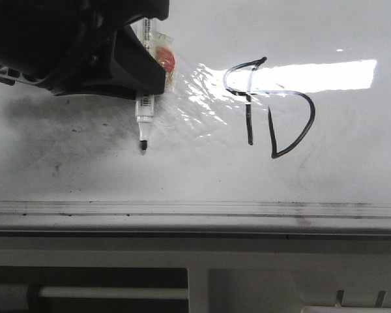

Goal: Write number 8 on whiteboard

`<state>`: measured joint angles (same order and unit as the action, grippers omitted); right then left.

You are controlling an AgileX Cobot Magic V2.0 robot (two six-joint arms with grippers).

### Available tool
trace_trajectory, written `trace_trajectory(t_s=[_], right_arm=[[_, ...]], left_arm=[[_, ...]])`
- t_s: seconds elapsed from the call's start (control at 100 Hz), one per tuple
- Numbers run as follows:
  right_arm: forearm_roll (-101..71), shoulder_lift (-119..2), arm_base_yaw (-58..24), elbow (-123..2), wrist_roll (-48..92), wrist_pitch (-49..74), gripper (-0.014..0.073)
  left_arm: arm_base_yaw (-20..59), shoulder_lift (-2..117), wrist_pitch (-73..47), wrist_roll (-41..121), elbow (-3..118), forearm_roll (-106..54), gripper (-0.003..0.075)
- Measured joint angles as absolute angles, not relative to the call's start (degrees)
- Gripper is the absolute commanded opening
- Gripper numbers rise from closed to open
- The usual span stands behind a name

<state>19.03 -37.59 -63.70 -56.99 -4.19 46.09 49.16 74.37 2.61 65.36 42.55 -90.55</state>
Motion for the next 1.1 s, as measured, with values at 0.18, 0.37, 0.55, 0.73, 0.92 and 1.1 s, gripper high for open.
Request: trace_trajectory(t_s=[0.18,0.37,0.55,0.73,0.92,1.1], right_arm=[[19.03,-37.59,-63.7,-56.99,-4.99,46.21,-0.006],[19.03,-37.59,-63.7,-56.99,-5.59,46.21,-0.0061],[19.03,-37.59,-63.7,-56.99,-5.82,46.21,-0.0062],[19.03,-37.03,-63.7,-56.99,-5.95,47.14,-0.0062],[25.61,-30.65,-63.7,-54.1,-11.02,51.69,-0.0042],[33.29,-16.54,-63.7,-44.22,-13.74,52.79,-0.0043]], left_arm=[[49.16,75.53,2.61,65.36,42.72,-92.36,0.0006],[49.26,76.27,2.14,65.34,43.09,-94.66,0.0319],[49.73,76.37,0.88,65.24,43.25,-94.89,0.0424],[49.93,75.09,0.67,65.24,43.25,-94.89,0.0487],[49.13,66.31,3.08,68.57,40.33,-94.89,0.0477],[49.04,50.93,1.89,70.63,33.93,-92.91,0.025]])
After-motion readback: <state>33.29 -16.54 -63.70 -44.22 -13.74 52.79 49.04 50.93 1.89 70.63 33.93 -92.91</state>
